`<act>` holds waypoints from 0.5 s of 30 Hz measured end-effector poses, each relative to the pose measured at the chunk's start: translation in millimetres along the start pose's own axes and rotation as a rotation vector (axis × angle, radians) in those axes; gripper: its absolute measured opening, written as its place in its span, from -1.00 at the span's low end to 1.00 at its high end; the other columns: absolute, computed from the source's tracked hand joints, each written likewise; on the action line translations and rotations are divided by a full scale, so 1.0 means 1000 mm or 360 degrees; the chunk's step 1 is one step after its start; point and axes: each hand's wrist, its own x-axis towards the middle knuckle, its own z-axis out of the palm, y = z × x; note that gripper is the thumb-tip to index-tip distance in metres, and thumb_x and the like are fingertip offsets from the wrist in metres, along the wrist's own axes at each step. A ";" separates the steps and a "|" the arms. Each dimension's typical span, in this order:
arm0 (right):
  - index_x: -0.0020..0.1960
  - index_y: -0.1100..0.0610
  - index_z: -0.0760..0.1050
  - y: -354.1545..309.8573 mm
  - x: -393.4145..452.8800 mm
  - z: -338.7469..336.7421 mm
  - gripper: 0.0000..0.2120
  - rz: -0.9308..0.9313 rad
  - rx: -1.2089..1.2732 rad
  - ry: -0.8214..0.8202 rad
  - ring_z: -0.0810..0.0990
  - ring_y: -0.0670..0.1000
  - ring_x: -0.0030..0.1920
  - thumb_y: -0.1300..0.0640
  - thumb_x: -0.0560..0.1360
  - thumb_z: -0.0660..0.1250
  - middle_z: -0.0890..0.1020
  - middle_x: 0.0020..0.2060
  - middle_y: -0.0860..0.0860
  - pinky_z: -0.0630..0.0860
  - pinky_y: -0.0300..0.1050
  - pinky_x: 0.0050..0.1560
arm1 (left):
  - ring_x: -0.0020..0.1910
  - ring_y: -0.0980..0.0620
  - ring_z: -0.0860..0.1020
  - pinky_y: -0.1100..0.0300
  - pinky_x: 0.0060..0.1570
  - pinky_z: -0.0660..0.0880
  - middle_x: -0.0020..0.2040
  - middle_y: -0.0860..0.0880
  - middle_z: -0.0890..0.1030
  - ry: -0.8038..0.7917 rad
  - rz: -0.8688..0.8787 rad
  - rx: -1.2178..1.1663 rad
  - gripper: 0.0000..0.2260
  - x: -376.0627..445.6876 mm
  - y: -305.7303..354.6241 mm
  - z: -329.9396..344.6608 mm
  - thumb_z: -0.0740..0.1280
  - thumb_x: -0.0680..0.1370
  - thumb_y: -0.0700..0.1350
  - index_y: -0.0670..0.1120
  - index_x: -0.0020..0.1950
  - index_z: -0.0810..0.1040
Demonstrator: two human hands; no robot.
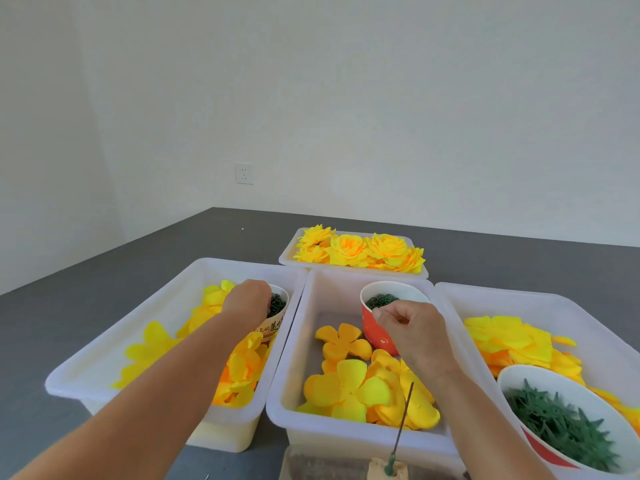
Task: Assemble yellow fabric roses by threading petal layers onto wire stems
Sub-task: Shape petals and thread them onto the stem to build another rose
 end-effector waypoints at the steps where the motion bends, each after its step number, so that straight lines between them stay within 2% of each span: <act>1: -0.26 0.17 0.63 0.001 0.000 0.000 -0.85 0.0013 -0.0003 0.0004 0.50 -0.13 -0.32 0.15 0.46 0.40 0.58 -0.39 -0.12 0.41 -0.35 -0.28 | -0.03 -0.09 0.60 0.16 -0.10 0.55 -0.01 -0.13 0.62 -0.0005 0.0006 -0.0007 -0.86 0.000 0.000 0.001 0.29 0.52 -0.23 -0.17 0.03 0.60; 4: -0.25 0.16 0.63 0.002 0.000 -0.001 -0.85 0.0029 -0.0028 0.0024 0.50 -0.14 -0.31 0.14 0.46 0.41 0.56 -0.40 -0.16 0.40 -0.34 -0.29 | -0.01 -0.08 0.58 0.19 -0.15 0.49 0.01 -0.12 0.62 -0.0076 0.0044 -0.0097 -0.83 -0.001 -0.002 0.003 0.26 0.55 -0.18 -0.18 0.03 0.61; 6: -0.23 0.17 0.64 0.002 0.001 -0.001 -0.86 0.0037 -0.0051 0.0038 0.49 -0.16 -0.32 0.13 0.46 0.41 0.54 -0.41 -0.20 0.40 -0.35 -0.29 | 0.00 -0.08 0.57 0.18 -0.11 0.51 0.03 -0.13 0.62 -0.0103 0.0073 -0.0145 -0.80 -0.002 -0.003 0.003 0.25 0.52 -0.25 -0.18 0.06 0.63; 10: -0.20 0.16 0.65 0.001 0.001 -0.001 -0.87 0.0063 -0.0048 0.0053 0.48 -0.16 -0.31 0.12 0.47 0.40 0.52 -0.39 -0.22 0.42 -0.29 -0.25 | 0.01 -0.10 0.58 0.16 -0.05 0.54 0.04 -0.16 0.62 -0.0009 0.0047 -0.0133 -0.79 -0.006 0.003 0.001 0.27 0.50 -0.31 -0.20 0.09 0.60; 12: -0.20 0.12 0.64 0.002 0.001 -0.001 -0.89 0.0089 -0.0032 0.0055 0.49 -0.15 -0.28 0.12 0.47 0.40 0.52 -0.38 -0.22 0.47 -0.22 -0.19 | -0.03 -0.09 0.59 0.16 -0.08 0.54 0.00 -0.15 0.63 0.0050 0.0040 -0.0157 -0.82 -0.008 0.003 -0.001 0.31 0.49 -0.31 -0.19 0.05 0.62; 15: -0.26 0.07 0.60 0.002 0.001 -0.001 -0.86 0.0130 0.0003 0.0062 0.52 -0.09 -0.26 0.11 0.47 0.40 0.58 -0.35 -0.12 0.51 -0.08 -0.14 | -0.04 -0.06 0.58 0.22 -0.10 0.49 -0.05 -0.10 0.65 0.0148 0.0046 -0.0380 -0.89 -0.008 -0.002 -0.005 0.40 0.45 -0.26 -0.14 -0.07 0.68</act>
